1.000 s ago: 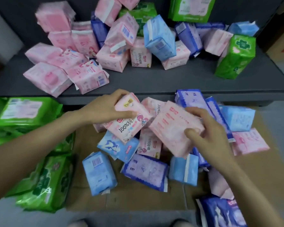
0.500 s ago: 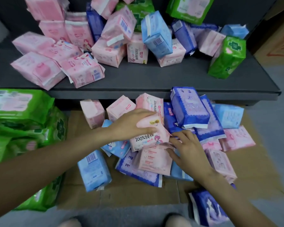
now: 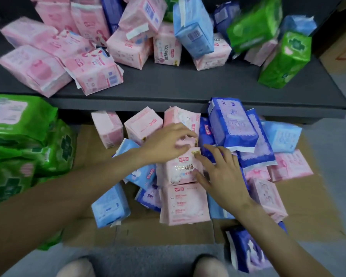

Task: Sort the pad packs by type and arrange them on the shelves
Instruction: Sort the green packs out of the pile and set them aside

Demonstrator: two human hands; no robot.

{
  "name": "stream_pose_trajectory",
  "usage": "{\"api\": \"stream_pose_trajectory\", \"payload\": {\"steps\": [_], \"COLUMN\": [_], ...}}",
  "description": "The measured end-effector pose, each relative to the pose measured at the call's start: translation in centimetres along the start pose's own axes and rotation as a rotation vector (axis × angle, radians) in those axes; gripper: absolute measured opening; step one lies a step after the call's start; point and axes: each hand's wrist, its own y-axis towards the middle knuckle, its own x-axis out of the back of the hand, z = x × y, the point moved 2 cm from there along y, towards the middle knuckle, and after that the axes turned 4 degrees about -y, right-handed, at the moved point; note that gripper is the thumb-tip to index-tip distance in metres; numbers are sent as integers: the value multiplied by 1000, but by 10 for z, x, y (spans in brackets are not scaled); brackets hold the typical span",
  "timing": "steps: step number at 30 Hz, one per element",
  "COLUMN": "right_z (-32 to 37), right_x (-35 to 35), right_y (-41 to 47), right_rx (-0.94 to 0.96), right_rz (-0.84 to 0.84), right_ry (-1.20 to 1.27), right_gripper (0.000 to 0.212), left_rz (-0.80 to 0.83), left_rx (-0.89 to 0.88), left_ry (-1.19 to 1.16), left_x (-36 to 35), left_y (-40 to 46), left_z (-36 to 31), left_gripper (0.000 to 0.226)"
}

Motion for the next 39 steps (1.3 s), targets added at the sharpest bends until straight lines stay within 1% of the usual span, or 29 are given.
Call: {"api": "stream_pose_trajectory", "payload": {"steps": [1, 4, 6, 8, 10, 13, 15, 17, 18, 20, 21, 22, 24, 25, 26, 28, 30, 31, 32, 33, 34, 35, 36, 38, 39], "right_z": [-1, -12, -25, -45, -72, -114, -142, -168, -178, -193, -198, -202, -211, -212, -218, -233, -256, -268, -280, -291, -297, -301, -303, -300, -295], "right_x": [4, 33, 61, 84, 103, 122, 123, 121, 120, 113, 107, 99, 84, 80, 78, 82, 85, 84, 81, 76, 72, 68, 66, 62, 60], "right_y": [2, 10, 26, 50, 79, 129, 163, 200, 218, 243, 251, 256, 256, 252, 247, 240, 236, 234, 232, 229, 227, 225, 224, 227, 230], "right_rx": [24, 42, 2, -37, -14, 48, 84, 67, 22, -145, -234, -290, -314, -281, -243, -198, -269, -346, -441, -534, -609, -668, -719, -780, -795], "right_rz": [-16, -70, -43, -4, -73, -210, -288, -318, -282, -154, -75, 1, 84, 74, 32, -115, -260, -279, -244, -162, -71, 2, 44, 64, 71], "right_ry": [24, 125, 193, 213, 163, 47, -76, -183, -213, -205, -164, -92, 77, 121, 136, 145, 148, 144, 140, 131, 127, 145, 180, 195, 181], "right_gripper": [47, 38, 28, 25, 27, 25, 31, 42, 53, 74, 80, 83, 84, 83, 79, 66, 65, 65, 59, 51, 47, 50, 59, 82, 90], "left_rz": [-4, 3, -10, -42, -106, -278, -384, -418, -408, -371, -367, -369, -349, -300, -241, -140, -64, -9, 54, 103, 117, 101, 69, -6, -36], "left_rx": [32, 10, -25, -68, -139, -267, -262, -195, -143, -70, -114, -215, -396, -399, -355, -248, -236, -232, -221, -201, -175, -139, -100, -48, -42], "left_ry": [-14, 140, 225, 287, 364, 583, 663, 693, 702, 691, 684, 685, 690, 684, 661, 650, 676, 675, 671, 673, 689, 713, 738, 767, 763], "left_x": [9, 39, 61, 81, 98, 118, 132, 141, 143, 141, 136, 127, 103, 92, 78, 62, 53, 49, 47, 43, 42, 40, 40, 40, 38], "left_y": [2, 12, 25, 47, 77, 121, 149, 176, 188, 204, 208, 213, 225, 230, 240, 264, 291, 304, 314, 322, 327, 329, 330, 327, 325], "left_z": [1, -5, -13, -22, -31, -39, -38, -34, -32, -32, -34, -38, -51, -58, -64, -75, -81, -82, -82, -83, -84, -84, -84, -80, -76], "left_gripper": [34, 37, 40, 41, 40, 48, 53, 62, 68, 74, 71, 67, 66, 71, 81, 100, 109, 113, 116, 118, 118, 118, 116, 111, 108]}}
